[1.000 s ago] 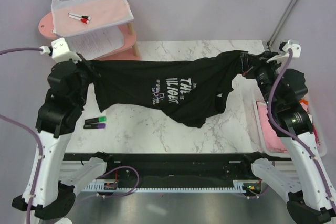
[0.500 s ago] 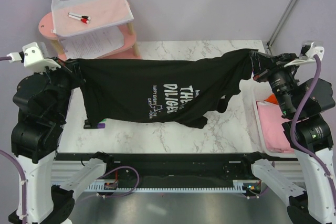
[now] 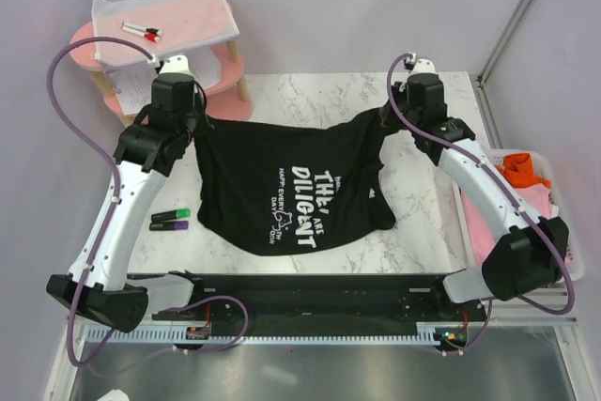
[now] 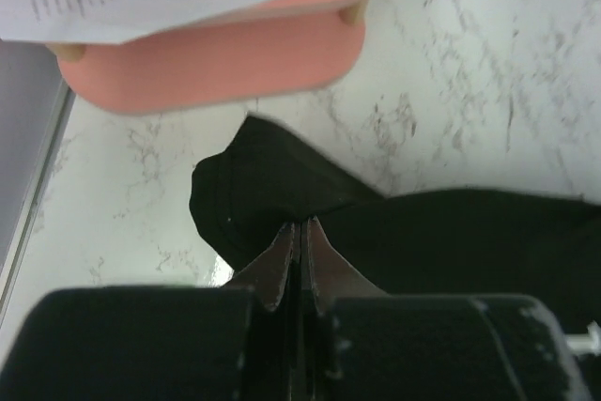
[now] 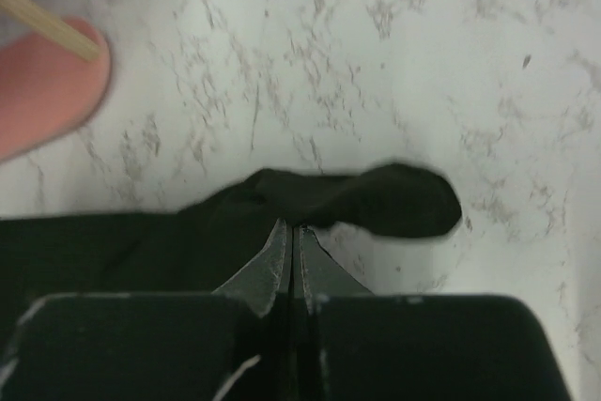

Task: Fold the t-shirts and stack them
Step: Flatten out the tshirt

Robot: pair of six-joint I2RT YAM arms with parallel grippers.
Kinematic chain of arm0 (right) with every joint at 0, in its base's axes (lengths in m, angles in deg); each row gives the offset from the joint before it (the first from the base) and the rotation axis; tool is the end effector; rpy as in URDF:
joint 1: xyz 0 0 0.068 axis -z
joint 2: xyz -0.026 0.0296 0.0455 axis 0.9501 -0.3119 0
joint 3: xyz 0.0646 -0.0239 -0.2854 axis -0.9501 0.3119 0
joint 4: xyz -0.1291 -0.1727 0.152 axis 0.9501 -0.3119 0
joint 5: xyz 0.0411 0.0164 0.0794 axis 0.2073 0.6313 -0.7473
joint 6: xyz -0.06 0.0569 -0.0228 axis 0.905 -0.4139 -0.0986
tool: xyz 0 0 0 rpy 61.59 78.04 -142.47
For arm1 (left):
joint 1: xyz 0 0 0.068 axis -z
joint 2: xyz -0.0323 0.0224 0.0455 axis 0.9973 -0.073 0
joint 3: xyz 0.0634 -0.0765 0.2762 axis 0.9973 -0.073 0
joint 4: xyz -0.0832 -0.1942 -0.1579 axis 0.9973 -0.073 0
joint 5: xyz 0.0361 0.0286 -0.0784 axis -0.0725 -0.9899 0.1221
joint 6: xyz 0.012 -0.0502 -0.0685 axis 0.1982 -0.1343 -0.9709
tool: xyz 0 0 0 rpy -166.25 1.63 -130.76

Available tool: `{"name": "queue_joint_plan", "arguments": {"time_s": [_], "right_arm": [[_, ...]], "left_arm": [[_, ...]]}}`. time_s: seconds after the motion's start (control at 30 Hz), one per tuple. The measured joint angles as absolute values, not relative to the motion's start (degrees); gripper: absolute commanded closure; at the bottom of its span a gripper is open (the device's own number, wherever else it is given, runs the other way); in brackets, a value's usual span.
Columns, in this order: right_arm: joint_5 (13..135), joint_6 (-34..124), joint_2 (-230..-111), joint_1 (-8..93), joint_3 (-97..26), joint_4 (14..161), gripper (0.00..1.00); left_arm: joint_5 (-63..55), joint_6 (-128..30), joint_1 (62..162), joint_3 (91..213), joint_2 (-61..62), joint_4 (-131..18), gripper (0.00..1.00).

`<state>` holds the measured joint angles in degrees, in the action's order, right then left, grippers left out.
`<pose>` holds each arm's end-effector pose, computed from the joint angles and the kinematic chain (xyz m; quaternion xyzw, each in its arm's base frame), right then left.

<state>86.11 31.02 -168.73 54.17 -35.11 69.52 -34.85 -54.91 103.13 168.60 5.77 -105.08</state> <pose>0.3409 0.1020 0.3799 0.0457 0.8296 0.1513 0.5355 0.2592 -0.0501 0.4518 -0.1032 0.8389 0.0108 0.5344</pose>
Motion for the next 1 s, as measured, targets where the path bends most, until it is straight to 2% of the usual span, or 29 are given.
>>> {"name": "queue_joint_plan", "arguments": {"time_s": [0.13, 0.3, 0.33, 0.4, 0.43, 0.5, 0.53, 0.57, 0.8, 1.0], "right_arm": [[84.38, 30.71, -170.24, 54.15, -31.9, 68.89, 1.0], [82.15, 29.9, -160.3, 54.11, -23.57, 70.42, 1.0], [81.69, 29.22, -158.24, 54.11, -21.69, 70.24, 0.97], [80.62, 26.73, -153.78, 54.09, -15.86, 70.09, 0.78], [79.68, 25.05, -151.86, 54.11, -12.34, 69.74, 0.52], [77.87, 21.99, -149.5, 54.11, -5.24, 68.02, 0.27], [76.97, 21.09, -149.11, 54.11, -1.89, 66.44, 0.05], [76.43, 20.13, -149.0, 54.11, 0.73, 64.69, 0.02], [78.22, 18.6, -149.04, 54.11, -1.13, 61.28, 0.02], [81.28, 18.88, -159.77, 54.11, -7.2, 67.03, 0.05]], "left_arm": [[-34.32, -55.02, 103.13, 165.5, 5.39, -106.31, 0.98], [-33.84, -56.4, 103.13, 161.48, 10.77, -106.02, 0.98], [-33.71, -57.05, 103.13, 160.19, 12.13, -106.18, 0.98], [-32.88, -58.41, 103.13, 157.41, 14.4, -106.63, 0.98], [-32.6, -59.13, 103.13, 156.04, 15.08, -106.77, 0.98], [-31.59, -60.42, 103.13, 152.69, 16.08, -107.4, 0.98], [-31.0, -61.07, 103.13, 150.83, 16.24, -108.08, 0.98], [-30.74, -61.45, 103.13, 149.76, 16.26, -108.49, 0.98], [-29.71, -62.63, 103.13, 146.22, 16.61, -110.77, 0.98], [-29.78, -62.78, 103.13, 146.07, 17.66, -110.72, 0.98]]}}
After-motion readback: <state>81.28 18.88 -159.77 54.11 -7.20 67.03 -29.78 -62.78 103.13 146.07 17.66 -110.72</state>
